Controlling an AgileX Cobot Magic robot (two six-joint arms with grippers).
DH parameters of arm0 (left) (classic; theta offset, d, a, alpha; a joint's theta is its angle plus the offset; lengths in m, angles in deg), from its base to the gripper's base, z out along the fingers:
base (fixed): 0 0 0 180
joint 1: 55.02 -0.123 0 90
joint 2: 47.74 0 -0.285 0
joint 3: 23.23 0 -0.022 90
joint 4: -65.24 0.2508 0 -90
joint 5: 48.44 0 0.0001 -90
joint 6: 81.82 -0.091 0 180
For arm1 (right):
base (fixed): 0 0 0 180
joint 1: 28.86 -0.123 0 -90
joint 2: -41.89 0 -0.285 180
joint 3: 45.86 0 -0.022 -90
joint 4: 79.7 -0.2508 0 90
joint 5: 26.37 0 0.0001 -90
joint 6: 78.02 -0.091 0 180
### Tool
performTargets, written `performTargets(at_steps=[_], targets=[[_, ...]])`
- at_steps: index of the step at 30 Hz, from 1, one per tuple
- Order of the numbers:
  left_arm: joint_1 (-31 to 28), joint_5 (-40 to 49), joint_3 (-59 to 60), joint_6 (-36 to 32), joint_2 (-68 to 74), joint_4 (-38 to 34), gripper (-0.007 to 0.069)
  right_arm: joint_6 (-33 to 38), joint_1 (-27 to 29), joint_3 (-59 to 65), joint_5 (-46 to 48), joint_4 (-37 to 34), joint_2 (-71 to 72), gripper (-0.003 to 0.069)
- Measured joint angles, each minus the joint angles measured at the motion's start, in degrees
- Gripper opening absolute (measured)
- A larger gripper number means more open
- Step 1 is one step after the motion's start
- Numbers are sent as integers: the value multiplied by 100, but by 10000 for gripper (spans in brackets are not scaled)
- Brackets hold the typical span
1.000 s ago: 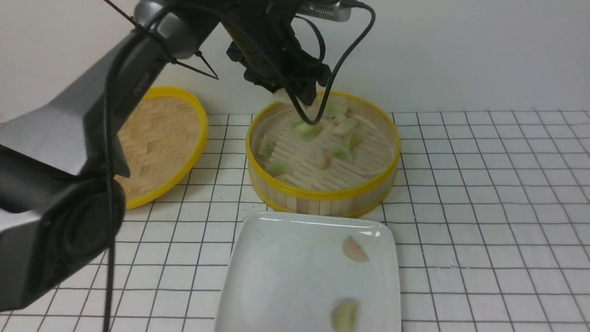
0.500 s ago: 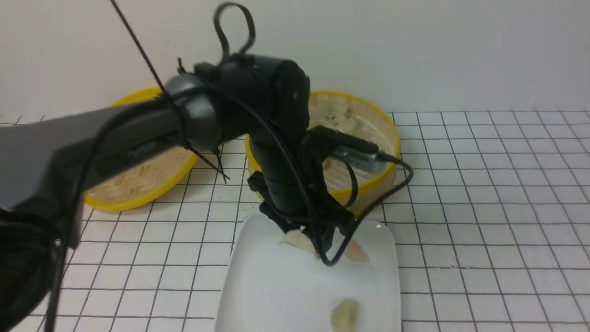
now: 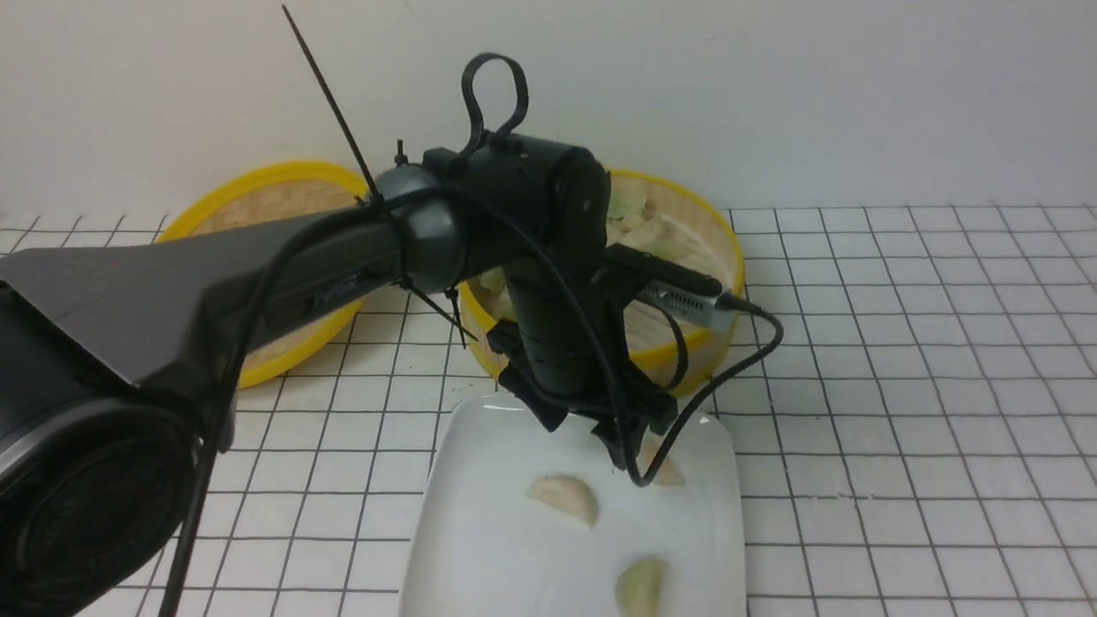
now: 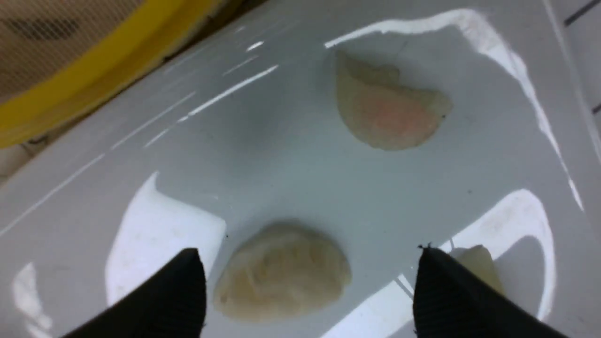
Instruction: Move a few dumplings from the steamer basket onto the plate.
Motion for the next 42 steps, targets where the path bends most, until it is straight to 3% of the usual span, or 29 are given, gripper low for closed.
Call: performTargets(at_steps=[3,4,5,6,9,12,17,22,26,30,42], targets=[[0,328,-413,117,-199,267,352,5,0,0,-62,133,168,-15],[0,336,-460,172,-342,361,253,5,0,21,-227,207,305,-15],[0,342,-467,189,-410,391,217,5,0,26,-259,207,333,-15],[0,370,-457,207,-697,492,107,5,0,85,-504,307,568,-15],[-5,435,-98,256,-1682,567,9,-30,0,517,-1549,689,1387,-15],[-5,418,424,277,-2532,548,-6,-325,0,1031,-2452,1073,2089,-15],[-5,-434,1818,305,-4175,519,-6,-1116,0,2045,-4137,1980,3322,-15],[-5,-2215,4176,591,-6424,519,-6,-1864,0,2895,-5526,3098,4133,-15],[-5,-3678,5707,894,-7826,524,-6,-2208,0,3089,-5719,3370,4138,-15],[-5,-4539,6761,1308,-8951,529,-6,-2332,0,3165,-5740,3444,4138,-15],[-5,-4632,7420,1458,-10583,607,-6,-2387,0,3201,-5745,3457,4138,-15]])
